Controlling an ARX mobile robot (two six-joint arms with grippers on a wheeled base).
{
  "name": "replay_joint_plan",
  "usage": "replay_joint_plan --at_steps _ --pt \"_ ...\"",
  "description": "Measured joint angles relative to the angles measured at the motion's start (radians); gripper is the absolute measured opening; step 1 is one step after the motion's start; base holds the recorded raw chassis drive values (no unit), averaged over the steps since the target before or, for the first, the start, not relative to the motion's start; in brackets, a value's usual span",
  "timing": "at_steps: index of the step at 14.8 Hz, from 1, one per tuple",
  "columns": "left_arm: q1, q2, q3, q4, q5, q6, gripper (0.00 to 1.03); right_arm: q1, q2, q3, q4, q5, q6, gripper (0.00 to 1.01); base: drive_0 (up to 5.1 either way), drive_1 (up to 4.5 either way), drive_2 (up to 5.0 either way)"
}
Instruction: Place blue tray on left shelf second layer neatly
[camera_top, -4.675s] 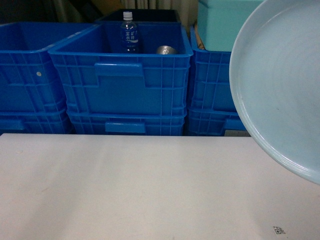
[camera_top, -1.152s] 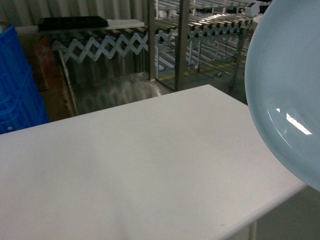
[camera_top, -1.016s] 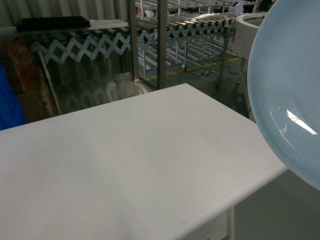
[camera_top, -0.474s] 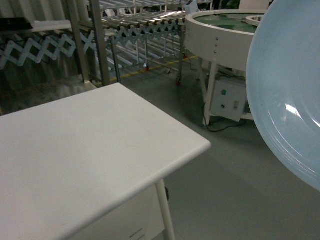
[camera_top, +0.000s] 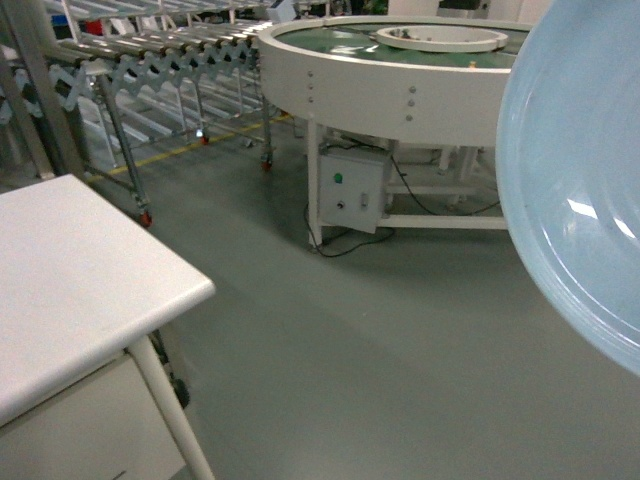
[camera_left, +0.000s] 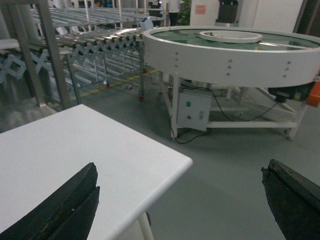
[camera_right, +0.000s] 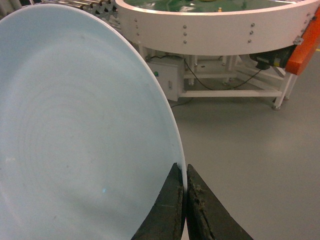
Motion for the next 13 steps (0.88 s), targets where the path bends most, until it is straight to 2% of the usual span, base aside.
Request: replay_joint_plan --at_steps 13 --pt "0.000 0.000 0.000 0.002 0.002 0.000 0.98 0.000 -0.006 0.001 0.003 0.002 0.000 0.02 3.3 -4.16 -4.2"
